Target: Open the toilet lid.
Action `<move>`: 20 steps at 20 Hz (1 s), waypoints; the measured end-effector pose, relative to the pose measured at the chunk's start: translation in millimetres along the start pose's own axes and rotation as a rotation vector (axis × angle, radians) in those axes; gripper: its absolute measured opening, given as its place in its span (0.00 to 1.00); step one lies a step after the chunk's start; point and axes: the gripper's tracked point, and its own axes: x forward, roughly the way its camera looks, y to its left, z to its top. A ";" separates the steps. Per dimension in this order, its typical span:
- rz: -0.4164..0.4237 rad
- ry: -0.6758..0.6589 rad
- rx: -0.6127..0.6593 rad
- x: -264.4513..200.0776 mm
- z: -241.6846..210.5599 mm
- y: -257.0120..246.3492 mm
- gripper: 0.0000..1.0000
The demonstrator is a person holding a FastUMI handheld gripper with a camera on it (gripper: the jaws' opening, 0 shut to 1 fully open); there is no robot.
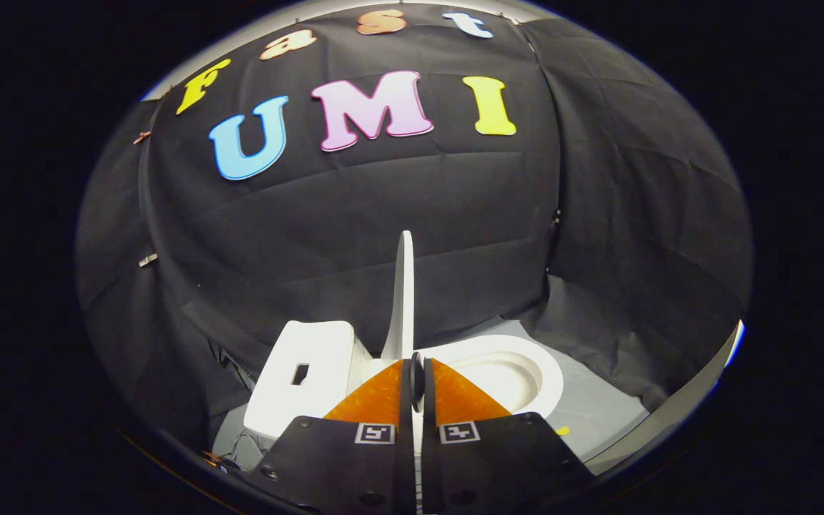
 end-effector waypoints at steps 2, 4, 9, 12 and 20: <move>0.001 -0.004 -0.050 -3.1 -2.5 25.0 0.08; -0.010 -0.008 -0.102 -5.8 -4.7 47.1 0.08; 0.010 -0.022 -0.194 -12.4 -15.7 102.2 0.08; 0.036 -0.025 -0.253 -12.5 -26.9 134.1 0.09; 0.020 -0.031 -0.382 -14.8 -53.4 185.6 0.09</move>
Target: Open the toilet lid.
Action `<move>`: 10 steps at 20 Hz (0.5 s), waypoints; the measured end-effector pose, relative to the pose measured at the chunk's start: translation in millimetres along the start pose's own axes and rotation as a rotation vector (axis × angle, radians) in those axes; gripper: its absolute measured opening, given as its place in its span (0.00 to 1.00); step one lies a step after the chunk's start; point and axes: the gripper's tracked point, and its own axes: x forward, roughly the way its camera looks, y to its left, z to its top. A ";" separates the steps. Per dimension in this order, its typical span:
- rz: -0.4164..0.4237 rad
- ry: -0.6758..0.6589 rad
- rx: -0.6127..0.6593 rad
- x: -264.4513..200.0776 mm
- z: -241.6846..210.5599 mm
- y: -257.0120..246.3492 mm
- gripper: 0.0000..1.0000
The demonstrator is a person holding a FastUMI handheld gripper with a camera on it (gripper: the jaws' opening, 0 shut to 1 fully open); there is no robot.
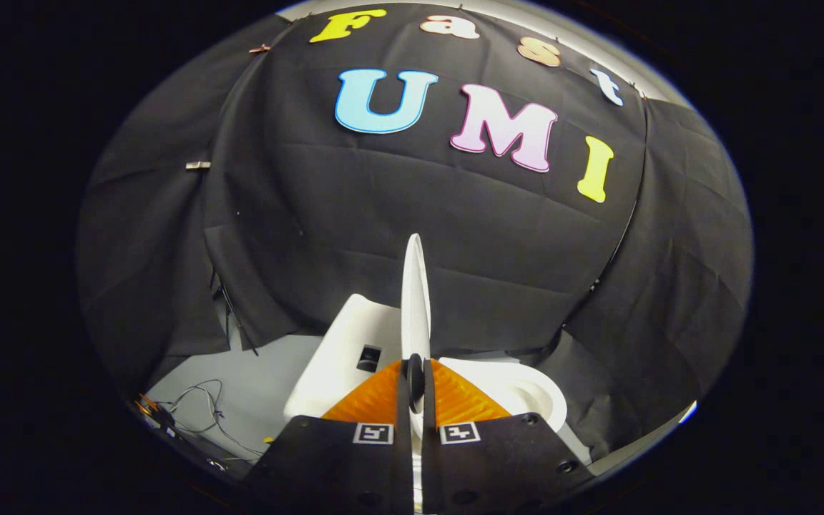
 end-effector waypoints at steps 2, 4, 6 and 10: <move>-0.016 -0.002 -0.033 -2.3 1.1 -2.1 0.09; -0.032 -0.009 -0.030 -2.1 4.4 -13.4 0.09; -0.020 -0.010 0.003 -5.1 4.0 -18.8 0.10; -0.022 -0.042 0.040 -14.5 15.2 -38.5 0.30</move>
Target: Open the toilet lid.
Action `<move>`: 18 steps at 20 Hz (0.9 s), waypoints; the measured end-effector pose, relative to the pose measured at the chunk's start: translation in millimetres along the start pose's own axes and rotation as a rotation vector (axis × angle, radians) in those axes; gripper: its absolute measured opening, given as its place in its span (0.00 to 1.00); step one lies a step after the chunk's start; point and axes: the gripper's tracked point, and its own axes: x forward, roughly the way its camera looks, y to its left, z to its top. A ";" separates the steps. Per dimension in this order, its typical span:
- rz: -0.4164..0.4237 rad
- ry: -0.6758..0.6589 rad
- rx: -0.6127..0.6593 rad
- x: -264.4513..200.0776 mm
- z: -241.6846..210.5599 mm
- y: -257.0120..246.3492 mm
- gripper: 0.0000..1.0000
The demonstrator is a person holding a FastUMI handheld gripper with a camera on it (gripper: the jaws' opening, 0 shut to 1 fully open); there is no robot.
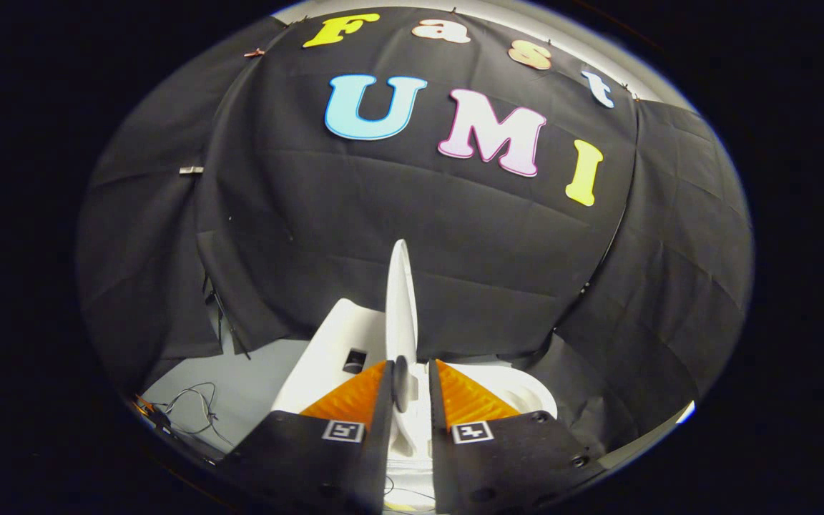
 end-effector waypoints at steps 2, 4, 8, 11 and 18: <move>0.030 0.001 0.012 -2.2 0.8 -1.2 0.57; 0.069 0.008 0.025 -2.1 2.1 -3.3 0.85; 0.096 -0.016 0.036 -23.8 9.6 -19.2 0.98; 0.114 -0.054 0.056 -41.0 22.8 -34.1 0.98; 0.117 -0.157 0.091 -88.3 54.2 -78.0 0.99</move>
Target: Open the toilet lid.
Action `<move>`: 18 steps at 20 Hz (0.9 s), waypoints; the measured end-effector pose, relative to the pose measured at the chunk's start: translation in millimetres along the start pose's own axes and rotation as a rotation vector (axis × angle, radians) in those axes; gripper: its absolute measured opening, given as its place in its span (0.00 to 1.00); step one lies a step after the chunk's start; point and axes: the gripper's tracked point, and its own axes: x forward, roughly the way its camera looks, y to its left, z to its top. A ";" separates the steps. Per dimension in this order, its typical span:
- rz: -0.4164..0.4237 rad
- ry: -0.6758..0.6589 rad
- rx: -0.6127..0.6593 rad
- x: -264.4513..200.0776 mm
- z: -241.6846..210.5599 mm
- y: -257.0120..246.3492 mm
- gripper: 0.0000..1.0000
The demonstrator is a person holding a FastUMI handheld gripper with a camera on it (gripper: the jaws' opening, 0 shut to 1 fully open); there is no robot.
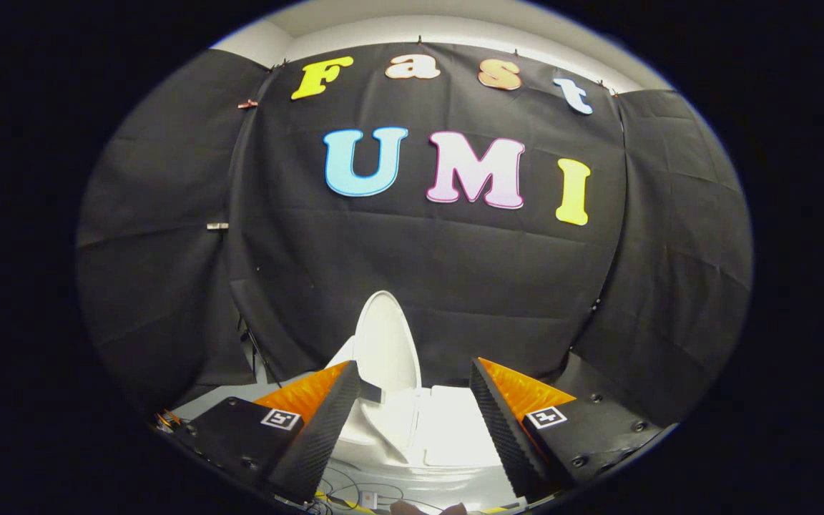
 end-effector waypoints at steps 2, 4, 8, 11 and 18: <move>-0.009 -0.034 0.011 -15.8 12.7 -16.1 0.98; -0.018 -0.061 0.027 -31.7 22.9 -32.2 0.98; -0.061 -0.118 0.033 -62.8 42.4 -74.1 0.98; -0.089 -0.153 0.042 -85.5 51.3 -106.0 0.98; -0.138 -0.211 0.076 -132.2 59.4 -174.0 0.98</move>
